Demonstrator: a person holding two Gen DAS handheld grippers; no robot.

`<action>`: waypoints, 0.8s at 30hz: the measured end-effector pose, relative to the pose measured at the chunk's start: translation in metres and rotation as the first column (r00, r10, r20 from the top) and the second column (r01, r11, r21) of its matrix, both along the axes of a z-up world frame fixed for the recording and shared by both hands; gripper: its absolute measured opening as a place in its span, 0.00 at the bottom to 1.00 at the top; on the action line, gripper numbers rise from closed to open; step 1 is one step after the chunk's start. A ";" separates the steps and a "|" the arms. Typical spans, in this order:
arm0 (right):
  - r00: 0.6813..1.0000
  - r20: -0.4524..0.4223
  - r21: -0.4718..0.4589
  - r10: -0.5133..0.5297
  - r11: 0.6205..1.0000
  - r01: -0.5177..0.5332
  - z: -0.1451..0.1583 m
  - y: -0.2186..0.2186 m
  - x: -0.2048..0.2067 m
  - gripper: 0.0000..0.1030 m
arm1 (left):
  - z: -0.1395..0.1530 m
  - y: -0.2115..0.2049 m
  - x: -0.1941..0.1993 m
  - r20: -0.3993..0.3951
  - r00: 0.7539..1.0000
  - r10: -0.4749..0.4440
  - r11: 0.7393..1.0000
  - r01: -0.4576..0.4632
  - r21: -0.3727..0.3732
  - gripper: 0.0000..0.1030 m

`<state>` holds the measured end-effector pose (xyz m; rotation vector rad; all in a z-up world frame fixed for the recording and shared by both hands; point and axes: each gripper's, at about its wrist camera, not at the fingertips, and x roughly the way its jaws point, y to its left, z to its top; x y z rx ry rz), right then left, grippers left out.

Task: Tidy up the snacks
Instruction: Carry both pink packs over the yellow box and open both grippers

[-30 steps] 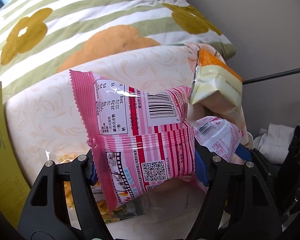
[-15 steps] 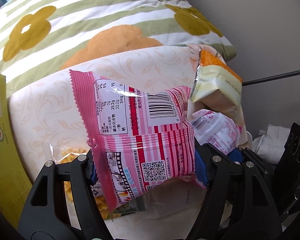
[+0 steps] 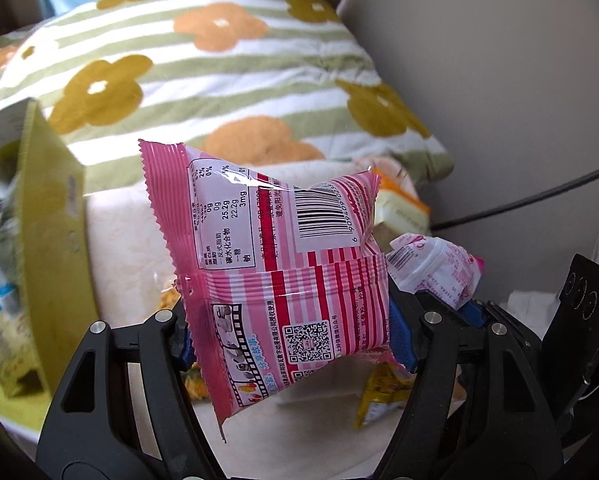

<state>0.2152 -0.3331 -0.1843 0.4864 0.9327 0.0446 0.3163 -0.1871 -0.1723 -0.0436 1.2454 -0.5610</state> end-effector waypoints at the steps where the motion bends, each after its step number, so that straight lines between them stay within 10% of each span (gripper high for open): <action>1: 1.000 0.012 -0.003 0.008 1.000 -0.008 0.005 0.000 -0.001 0.28 | 0.009 0.005 -0.005 0.017 1.000 0.017 1.000 -0.017 -0.010 0.67; 15: 0.940 0.226 -0.032 0.256 0.966 -0.256 0.113 0.038 0.017 0.28 | 0.099 0.111 -0.038 0.183 0.938 0.293 0.956 -0.286 -0.064 0.67; 24: 0.889 0.289 -0.028 0.354 0.932 -0.362 0.131 0.117 0.040 0.28 | 0.111 0.221 -0.028 0.212 0.880 0.425 0.905 -0.420 -0.070 0.67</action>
